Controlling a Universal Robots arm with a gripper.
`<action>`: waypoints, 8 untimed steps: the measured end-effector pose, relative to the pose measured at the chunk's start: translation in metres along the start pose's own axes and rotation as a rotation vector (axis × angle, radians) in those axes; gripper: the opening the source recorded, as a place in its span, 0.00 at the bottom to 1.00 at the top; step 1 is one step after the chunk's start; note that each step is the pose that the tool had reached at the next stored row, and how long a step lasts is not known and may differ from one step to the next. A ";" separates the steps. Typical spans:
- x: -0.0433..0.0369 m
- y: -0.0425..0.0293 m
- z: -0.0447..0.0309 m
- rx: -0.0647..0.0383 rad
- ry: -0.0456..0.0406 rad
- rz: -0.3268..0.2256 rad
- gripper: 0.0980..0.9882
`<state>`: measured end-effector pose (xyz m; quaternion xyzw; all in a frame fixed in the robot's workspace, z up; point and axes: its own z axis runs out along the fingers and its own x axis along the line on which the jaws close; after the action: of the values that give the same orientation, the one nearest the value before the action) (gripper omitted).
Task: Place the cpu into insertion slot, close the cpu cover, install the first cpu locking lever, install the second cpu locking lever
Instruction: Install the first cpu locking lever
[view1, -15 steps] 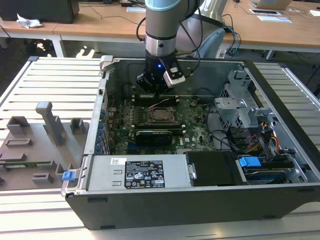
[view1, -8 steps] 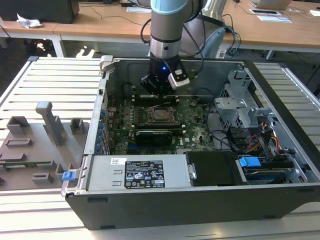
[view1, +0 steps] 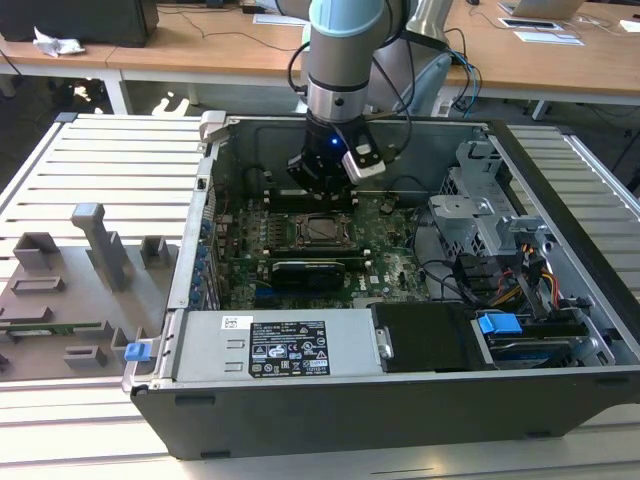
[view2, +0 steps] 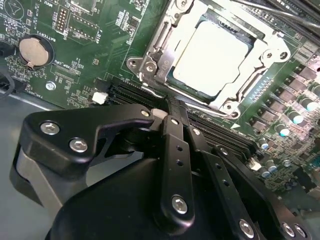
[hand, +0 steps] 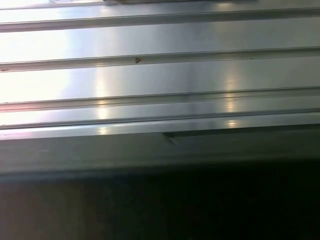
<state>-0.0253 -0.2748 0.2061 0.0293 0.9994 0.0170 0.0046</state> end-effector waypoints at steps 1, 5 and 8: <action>-0.0004 0.0000 0.0004 0.000 0.0000 0.000 0.01; -0.0013 -0.0028 0.0033 -0.001 -0.0003 0.000 0.01; -0.0029 -0.0036 0.0047 0.000 0.0003 0.001 0.01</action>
<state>-0.0225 -0.2784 0.2013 0.0296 0.9994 0.0169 0.0044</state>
